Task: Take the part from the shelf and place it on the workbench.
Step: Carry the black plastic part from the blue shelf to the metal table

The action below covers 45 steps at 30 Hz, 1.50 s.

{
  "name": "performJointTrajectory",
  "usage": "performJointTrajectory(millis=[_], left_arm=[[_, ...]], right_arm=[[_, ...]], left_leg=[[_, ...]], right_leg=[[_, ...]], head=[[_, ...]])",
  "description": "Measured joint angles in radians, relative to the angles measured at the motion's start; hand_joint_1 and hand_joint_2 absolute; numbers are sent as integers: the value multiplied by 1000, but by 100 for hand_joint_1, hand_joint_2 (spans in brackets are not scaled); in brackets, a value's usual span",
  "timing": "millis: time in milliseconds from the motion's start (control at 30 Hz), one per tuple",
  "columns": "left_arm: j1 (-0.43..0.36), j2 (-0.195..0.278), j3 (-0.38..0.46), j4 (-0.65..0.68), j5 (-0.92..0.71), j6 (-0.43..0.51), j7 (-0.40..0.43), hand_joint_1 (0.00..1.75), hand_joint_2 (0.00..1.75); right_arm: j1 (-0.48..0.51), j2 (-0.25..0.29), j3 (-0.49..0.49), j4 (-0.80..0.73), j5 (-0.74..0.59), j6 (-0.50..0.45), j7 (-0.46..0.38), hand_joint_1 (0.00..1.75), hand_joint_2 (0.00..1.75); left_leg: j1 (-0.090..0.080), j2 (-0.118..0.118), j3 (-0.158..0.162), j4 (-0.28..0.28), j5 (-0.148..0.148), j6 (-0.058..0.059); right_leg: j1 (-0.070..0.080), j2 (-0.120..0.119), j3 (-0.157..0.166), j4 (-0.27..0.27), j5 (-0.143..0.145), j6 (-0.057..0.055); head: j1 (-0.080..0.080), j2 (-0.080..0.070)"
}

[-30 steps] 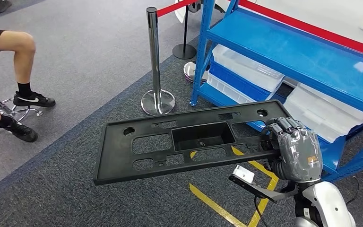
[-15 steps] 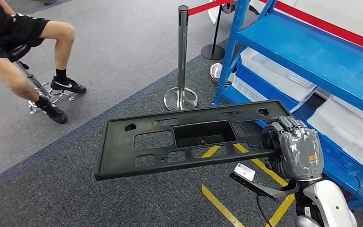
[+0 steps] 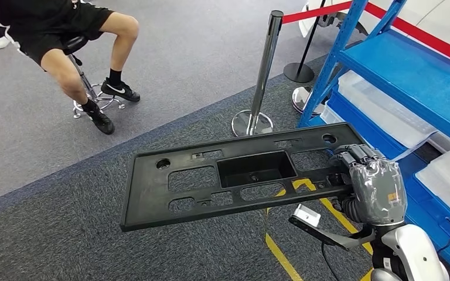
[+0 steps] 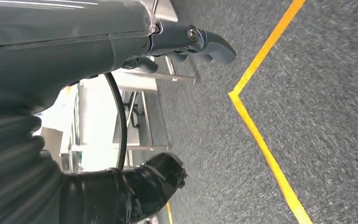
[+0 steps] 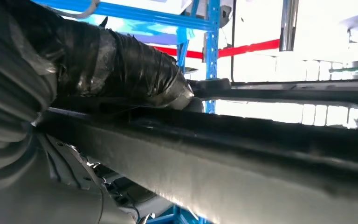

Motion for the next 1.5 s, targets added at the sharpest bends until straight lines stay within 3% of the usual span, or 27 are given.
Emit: performJointTrajectory(millis=[33,67,133,200,267,333,400,467,533,567,600,667,733,767,833,900,967,1033,1067,1100,1133,1200,1267,1333,1367,1400,1500], left_arm=[[0,1,2,0,0,0,1,0,175],[1,3,4,0,0,-2,2,0,175],[1,6,8,0,0,-6,7,0,175],[1,8,9,0,-1,-9,10,0,175],[4,8,9,0,-1,-9,11,0,175],[11,9,9,0,-1,-8,11,0,175],[15,10,9,0,-1,-9,11,0,175],[12,11,9,-1,-1,-8,10,0,175],[10,12,10,-2,-1,-8,9,0,175],[11,13,10,-4,-1,-8,9,0,175],[12,13,10,-5,-1,-8,9,0,175],[13,13,10,-7,-1,-8,9,0,175],[11,13,11,-9,-1,-7,7,0,175],[11,13,11,-10,-1,-6,6,0,175],[14,13,12,-10,-1,-6,6,0,175],[15,12,15,-10,-1,-6,6,0,175],[11,11,18,-10,-1,-6,6,0,175],[9,11,20,-10,-1,-6,6,0,175],[9,11,21,-10,-1,-6,6,0,175],[10,11,22,-10,-1,-6,6,0,175],[10,11,23,-10,-1,-6,7,0,175],[9,10,24,-10,-1,-6,7,0,175],[8,9,24,-10,-1,-6,6,0,175],[12,8,24,-10,-1,-6,6,0,175],[14,8,24,-10,-1,-6,6,0,175],[15,8,24,-10,-1,-6,7,0,175],[10,9,24,-11,-1,-6,7,0,175]], right_arm=[[2,5,6,0,17,4,10,175,175],[5,12,17,-1,40,7,25,175,175],[19,35,45,-4,86,11,59,175,175],[38,52,65,-11,109,7,81,175,175],[56,60,73,-21,118,-1,90,175,175],[68,67,74,-32,122,-6,92,175,175],[75,76,74,-41,124,-9,91,175,175],[83,83,74,-48,124,-10,87,175,175],[90,88,74,-52,125,-11,82,175,175],[93,89,74,-52,126,-11,80,175,175],[94,91,73,-52,126,-10,78,175,175],[95,91,69,-55,122,-8,71,175,175],[93,91,58,-61,115,-6,64,175,175],[91,91,52,-64,112,-6,62,175,175],[85,91,46,-69,109,-5,61,175,175],[81,91,41,-72,108,-4,61,175,175],[81,90,35,-74,107,-4,60,175,175],[85,90,31,-74,107,-3,59,175,175],[85,90,30,-74,107,-3,59,175,175],[85,90,29,-74,107,-3,59,175,175],[85,90,28,-74,107,-3,59,175,175],[86,90,26,-74,107,-3,59,175,175],[86,90,24,-76,107,-3,59,175,175],[85,90,24,-77,107,-2,59,175,175],[84,90,24,-78,107,-2,59,175,175],[83,90,24,-78,107,-3,59,175,175],[84,90,24,-80,107,-3,59,175,175]], left_leg=[[-1,-12,-4,2,1,0],[-2,-24,-6,5,3,0],[-2,-51,-9,9,4,-3],[-2,-77,-13,13,7,-10],[2,-101,-21,14,13,-23],[6,-117,-29,13,18,-36],[3,-74,-45,40,-3,-47],[2,-10,-89,139,-67,-56],[5,10,-136,250,-118,-65],[6,12,-140,268,-120,-68],[7,16,-124,248,-104,-70],[7,45,-50,122,-51,-68],[2,73,6,23,-22,-54],[-1,77,11,8,-22,-46],[-2,56,9,7,-17,-31],[3,37,10,-2,-9,-17],[6,18,9,-7,-2,-7],[5,-5,3,-4,1,-2],[4,-18,0,-2,2,-1],[4,-33,-2,2,2,-1],[4,-47,-4,6,2,-3],[3,-75,-7,14,1,-8],[4,-101,-17,18,5,-20],[8,-125,-28,15,13,-36],[9,-118,-32,17,13,-42],[8,-94,-40,30,3,-46],[6,-2,-111,181,-85,-54]], right_leg=[[0,5,-19,43,-13,0],[0,8,-21,53,-6,-2],[1,20,25,-34,54,-10],[1,67,85,-158,101,-20],[4,91,107,-209,107,-25],[5,69,108,-217,113,-31],[2,43,113,-232,123,-43],[3,12,115,-240,127,-52],[5,-20,113,-239,127,-54],[5,-35,112,-239,127,-53],[5,-49,111,-237,126,-52],[6,-75,112,-233,121,-46],[10,-98,114,-226,115,-35],[12,-108,115,-225,113,-30],[12,-120,118,-224,111,-19],[7,-79,113,-200,89,-7],[2,-15,72,-107,31,1],[0,7,10,18,-21,5],[-1,10,-8,50,-23,7],[-1,11,-7,43,-4,7],[-3,16,13,-1,30,6],[-7,56,74,-134,92,0],[-7,90,102,-203,109,-7],[-4,77,102,-210,111,-15],[-4,64,103,-216,115,-21],[-5,50,105,-222,120,-29],[-5,2,104,-230,125,-44]], head=[[0,0],[0,0],[0,0],[-1,0],[-1,0],[0,0],[-2,0],[-5,0],[-5,0],[-5,0],[-6,0],[-6,0],[-5,0],[-5,0],[-5,0],[-5,0],[-4,0],[-4,0],[-4,0],[-4,0],[-4,0],[-4,0],[-4,0],[-5,0],[-5,0],[-5,0],[-6,0]])
